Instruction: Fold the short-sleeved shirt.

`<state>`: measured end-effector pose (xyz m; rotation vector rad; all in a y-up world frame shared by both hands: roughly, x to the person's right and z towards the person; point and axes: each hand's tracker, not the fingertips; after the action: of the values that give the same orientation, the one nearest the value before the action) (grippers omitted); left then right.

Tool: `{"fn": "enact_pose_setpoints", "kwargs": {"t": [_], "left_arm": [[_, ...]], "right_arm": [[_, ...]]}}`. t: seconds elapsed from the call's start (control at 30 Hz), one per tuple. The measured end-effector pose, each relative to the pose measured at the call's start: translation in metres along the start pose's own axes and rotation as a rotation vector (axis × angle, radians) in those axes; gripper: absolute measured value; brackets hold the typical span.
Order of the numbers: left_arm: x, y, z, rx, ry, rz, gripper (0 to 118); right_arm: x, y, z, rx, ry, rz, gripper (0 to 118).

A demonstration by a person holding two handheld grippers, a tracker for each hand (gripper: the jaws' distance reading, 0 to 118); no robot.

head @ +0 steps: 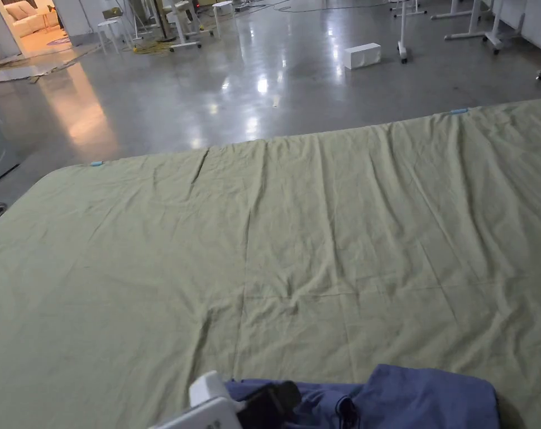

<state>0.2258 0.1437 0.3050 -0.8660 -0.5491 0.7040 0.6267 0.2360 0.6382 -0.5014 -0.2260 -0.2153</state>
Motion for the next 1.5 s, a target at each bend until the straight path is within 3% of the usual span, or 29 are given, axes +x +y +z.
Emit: {"fn": "enact_pose_setpoints", "kwargs": {"t": [0.1, 0.2, 0.27, 0.3, 0.4, 0.47, 0.53, 0.63, 0.7, 0.9, 1.13, 1.27, 1.5], "left_arm": [[-0.038, 0.034, 0.03, 0.058, 0.011, 0.067, 106], [-0.092, 0.048, 0.039, 0.019, 0.059, 0.2, 108], [-0.125, 0.045, 0.029, -0.071, 0.044, 0.332, 102], [-0.136, 0.039, 0.025, -0.064, 0.024, 0.39, 92], [-0.134, 0.022, 0.017, -0.025, -0.117, 0.473, 41], [-0.129, 0.012, 0.002, -0.055, -0.089, 0.449, 23], [-0.12, 0.004, -0.003, -0.065, -0.079, 0.37, 16], [-0.126, 0.007, 0.003, -0.042, -0.107, 0.413, 13], [-0.121, 0.012, 0.013, -0.007, -0.074, 0.345, 13], [-0.122, 0.039, 0.073, 0.155, -0.145, 0.353, 12], [-0.084, 0.059, 0.135, 0.186, -0.006, 0.165, 12], [-0.025, 0.034, 0.094, 0.071, -0.147, 0.14, 12], [0.061, -0.024, -0.048, -0.137, -0.102, -0.093, 12]], "right_arm": [[-0.004, 0.0, -0.009, -0.005, 0.0, -0.003, 0], [-0.01, 0.001, -0.013, -0.007, 0.005, -0.005, 0], [-0.013, 0.002, -0.014, -0.005, 0.025, -0.016, 0], [-0.015, 0.002, -0.014, -0.008, 0.034, -0.018, 0], [-0.018, 0.003, -0.015, -0.019, 0.025, 0.008, 0], [-0.019, 0.004, -0.016, -0.028, 0.024, 0.015, 0], [-0.02, 0.005, -0.016, -0.034, 0.022, 0.019, 0], [-0.023, 0.007, -0.013, -0.035, 0.009, 0.042, 0], [-0.022, 0.007, -0.014, -0.04, 0.019, 0.034, 0], [-0.029, 0.008, -0.017, -0.041, 0.04, 0.042, 0], [-0.035, -0.001, -0.029, -0.043, 0.105, 0.034, 0], [-0.035, -0.007, -0.03, -0.039, 0.117, 0.018, 0], [-0.019, -0.013, 0.0, -0.021, 0.044, 0.042, 0]]}}
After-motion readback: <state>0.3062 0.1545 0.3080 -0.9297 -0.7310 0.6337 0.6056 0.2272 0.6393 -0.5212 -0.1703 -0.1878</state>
